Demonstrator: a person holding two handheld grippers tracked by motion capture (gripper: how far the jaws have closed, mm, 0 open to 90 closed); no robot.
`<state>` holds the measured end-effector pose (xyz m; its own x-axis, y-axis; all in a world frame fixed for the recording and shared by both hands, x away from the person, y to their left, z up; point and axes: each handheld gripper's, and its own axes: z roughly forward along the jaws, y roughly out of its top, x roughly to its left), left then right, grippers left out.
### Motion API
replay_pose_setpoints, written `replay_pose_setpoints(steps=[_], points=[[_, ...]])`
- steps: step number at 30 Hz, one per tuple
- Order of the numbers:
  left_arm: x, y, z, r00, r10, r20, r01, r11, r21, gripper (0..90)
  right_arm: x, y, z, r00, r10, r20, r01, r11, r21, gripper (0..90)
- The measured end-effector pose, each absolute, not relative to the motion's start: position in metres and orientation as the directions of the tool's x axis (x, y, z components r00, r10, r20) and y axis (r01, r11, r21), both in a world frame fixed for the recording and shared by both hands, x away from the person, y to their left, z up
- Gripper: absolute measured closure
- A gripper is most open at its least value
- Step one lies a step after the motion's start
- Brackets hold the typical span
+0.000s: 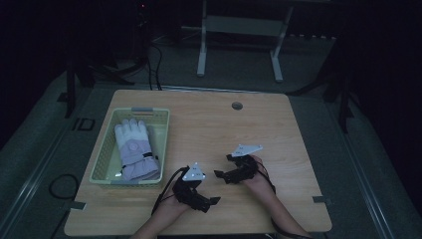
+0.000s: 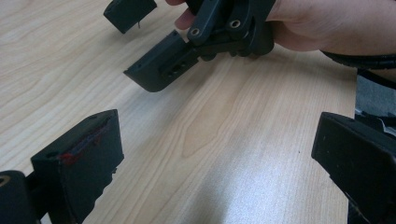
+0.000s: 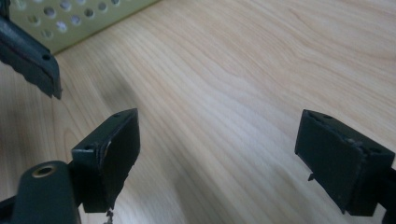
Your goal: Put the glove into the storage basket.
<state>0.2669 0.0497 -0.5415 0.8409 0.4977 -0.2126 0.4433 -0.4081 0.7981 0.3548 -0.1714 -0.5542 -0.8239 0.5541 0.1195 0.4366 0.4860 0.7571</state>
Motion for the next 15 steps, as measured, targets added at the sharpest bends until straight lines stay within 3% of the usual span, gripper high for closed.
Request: replay_pose_setpoints(steps=[15], points=[[0.262,0.045,-0.556,0.857,0.468,-0.216,0.427,-0.409,0.807,2.2,0.341,-0.197,-0.562,-0.818,0.564,0.109,0.422,0.462,0.780,14.0]])
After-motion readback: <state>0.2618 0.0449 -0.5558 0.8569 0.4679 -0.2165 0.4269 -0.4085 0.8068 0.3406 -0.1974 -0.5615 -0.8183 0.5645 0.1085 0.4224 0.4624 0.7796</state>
